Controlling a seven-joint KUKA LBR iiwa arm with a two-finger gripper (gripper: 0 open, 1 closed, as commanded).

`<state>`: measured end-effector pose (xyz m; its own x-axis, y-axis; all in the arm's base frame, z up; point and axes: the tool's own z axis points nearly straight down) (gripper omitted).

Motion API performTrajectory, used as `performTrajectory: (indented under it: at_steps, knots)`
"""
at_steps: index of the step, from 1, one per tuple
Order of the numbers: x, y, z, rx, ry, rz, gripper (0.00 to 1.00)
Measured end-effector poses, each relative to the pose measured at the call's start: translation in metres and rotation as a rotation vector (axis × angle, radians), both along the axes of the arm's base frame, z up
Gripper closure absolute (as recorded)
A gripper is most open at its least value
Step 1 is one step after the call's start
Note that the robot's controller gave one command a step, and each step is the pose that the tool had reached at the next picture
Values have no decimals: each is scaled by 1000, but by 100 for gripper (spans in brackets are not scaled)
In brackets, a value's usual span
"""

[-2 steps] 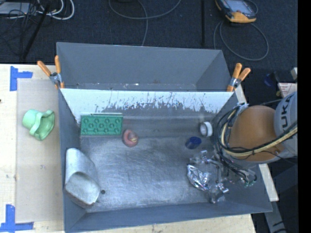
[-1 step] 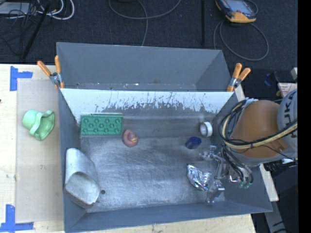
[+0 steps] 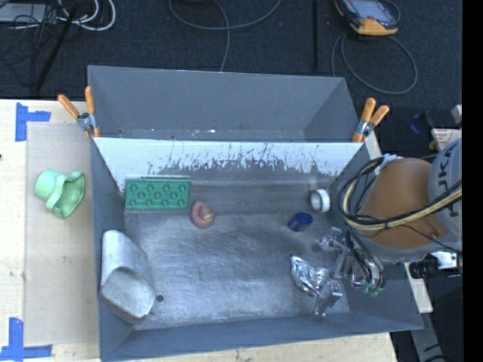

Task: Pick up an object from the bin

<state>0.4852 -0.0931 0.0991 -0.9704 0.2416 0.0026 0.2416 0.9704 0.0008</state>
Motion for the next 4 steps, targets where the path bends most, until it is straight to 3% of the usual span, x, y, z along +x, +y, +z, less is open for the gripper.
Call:
performTrajectory:
  at_steps: [1, 2, 3, 4]
  knots:
    - [-4, 2, -29, -1, -5, -273, 0]
    - [-3, 2, -28, -2, -4, -269, 0]
    - [0, 1, -25, -3, -12, -268, 100]
    - [0, 1, -21, -2, -3, -262, 100]
